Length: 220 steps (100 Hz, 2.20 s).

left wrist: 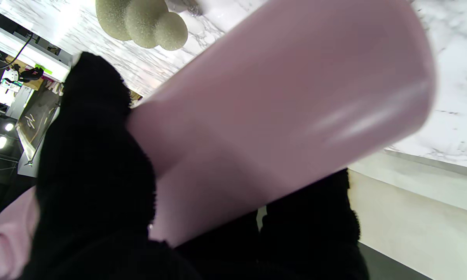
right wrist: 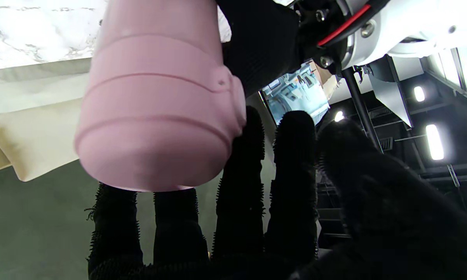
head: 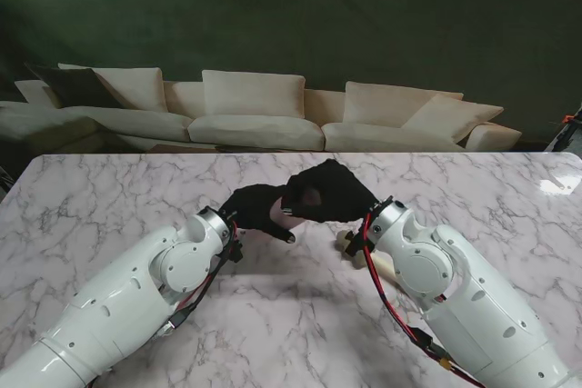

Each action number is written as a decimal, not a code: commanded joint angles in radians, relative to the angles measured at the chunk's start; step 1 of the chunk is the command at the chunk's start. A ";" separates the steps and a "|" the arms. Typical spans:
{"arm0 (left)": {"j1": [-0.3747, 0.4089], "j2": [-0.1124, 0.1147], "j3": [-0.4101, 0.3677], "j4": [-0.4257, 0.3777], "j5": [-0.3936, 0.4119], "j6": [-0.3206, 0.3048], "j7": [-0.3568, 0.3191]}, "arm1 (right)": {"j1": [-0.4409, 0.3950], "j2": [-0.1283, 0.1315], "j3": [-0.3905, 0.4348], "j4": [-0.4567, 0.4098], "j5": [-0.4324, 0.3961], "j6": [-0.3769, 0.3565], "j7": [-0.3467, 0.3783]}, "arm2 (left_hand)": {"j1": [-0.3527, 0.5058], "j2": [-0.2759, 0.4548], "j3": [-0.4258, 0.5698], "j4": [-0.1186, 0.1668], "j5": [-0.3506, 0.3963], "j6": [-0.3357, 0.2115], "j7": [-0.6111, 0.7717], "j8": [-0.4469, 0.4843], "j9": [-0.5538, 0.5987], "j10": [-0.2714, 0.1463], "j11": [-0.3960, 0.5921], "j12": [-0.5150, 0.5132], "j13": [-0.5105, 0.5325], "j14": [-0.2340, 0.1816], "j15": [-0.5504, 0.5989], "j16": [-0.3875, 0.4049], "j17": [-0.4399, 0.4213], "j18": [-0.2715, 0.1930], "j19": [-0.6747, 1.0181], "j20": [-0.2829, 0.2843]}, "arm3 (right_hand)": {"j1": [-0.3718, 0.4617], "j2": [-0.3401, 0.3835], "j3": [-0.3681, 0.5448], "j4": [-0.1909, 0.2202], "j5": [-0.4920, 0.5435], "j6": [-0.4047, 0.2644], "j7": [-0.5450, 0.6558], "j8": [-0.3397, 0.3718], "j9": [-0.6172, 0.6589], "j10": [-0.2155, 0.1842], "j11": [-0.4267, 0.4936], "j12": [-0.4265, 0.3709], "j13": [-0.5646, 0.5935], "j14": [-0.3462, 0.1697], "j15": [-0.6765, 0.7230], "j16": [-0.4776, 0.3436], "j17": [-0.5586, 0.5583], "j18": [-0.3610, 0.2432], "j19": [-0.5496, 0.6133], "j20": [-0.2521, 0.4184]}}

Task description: Clean the thermos with cup brush

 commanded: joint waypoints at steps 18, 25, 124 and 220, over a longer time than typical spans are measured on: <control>-0.016 -0.007 -0.003 -0.010 -0.004 0.010 -0.006 | -0.020 -0.018 -0.011 0.009 0.053 -0.021 -0.022 | 0.352 0.366 0.342 -0.023 0.081 -0.142 0.071 0.020 0.043 -0.057 0.065 0.009 0.058 -0.009 0.109 0.046 0.069 -0.077 0.171 0.079 | -0.006 0.000 0.040 -0.025 -0.079 0.020 -0.064 -0.107 0.187 0.002 0.147 0.073 0.260 -0.189 0.168 0.069 -0.008 0.031 -0.035 -0.042; -0.015 -0.007 -0.003 -0.011 -0.004 0.011 -0.006 | -0.024 -0.023 -0.011 0.011 0.069 -0.026 -0.038 | 0.352 0.369 0.342 -0.023 0.081 -0.144 0.071 0.021 0.043 -0.058 0.066 0.008 0.058 -0.012 0.109 0.046 0.069 -0.077 0.171 0.079 | -0.003 0.006 0.039 -0.027 -0.084 0.011 -0.063 -0.110 0.154 0.007 0.131 0.068 0.253 -0.183 0.168 0.072 -0.010 0.031 -0.036 -0.044; -0.020 -0.007 -0.007 0.005 0.004 -0.022 0.007 | -0.111 0.022 0.068 -0.201 -0.170 0.548 0.160 | 0.354 0.372 0.339 -0.022 0.082 -0.146 0.071 0.023 0.040 -0.059 0.074 0.005 0.058 -0.010 0.113 0.049 0.068 -0.079 0.176 0.082 | -0.563 0.214 -0.262 0.095 -0.602 0.350 -0.487 0.128 -0.589 0.177 0.015 -0.050 0.202 -0.001 0.488 0.211 0.522 -0.094 0.683 0.223; -0.019 -0.007 0.000 -0.003 -0.002 -0.008 -0.002 | -0.050 0.024 0.024 -0.096 -0.071 0.198 0.138 | 0.354 0.374 0.337 -0.022 0.085 -0.146 0.072 0.025 0.040 -0.059 0.079 0.005 0.061 -0.011 0.117 0.051 0.070 -0.080 0.179 0.083 | 0.378 0.045 0.327 0.085 -0.051 -0.151 -0.109 0.446 -0.721 0.010 -0.017 -0.072 -0.104 -0.154 0.211 0.056 0.165 -0.095 0.303 0.199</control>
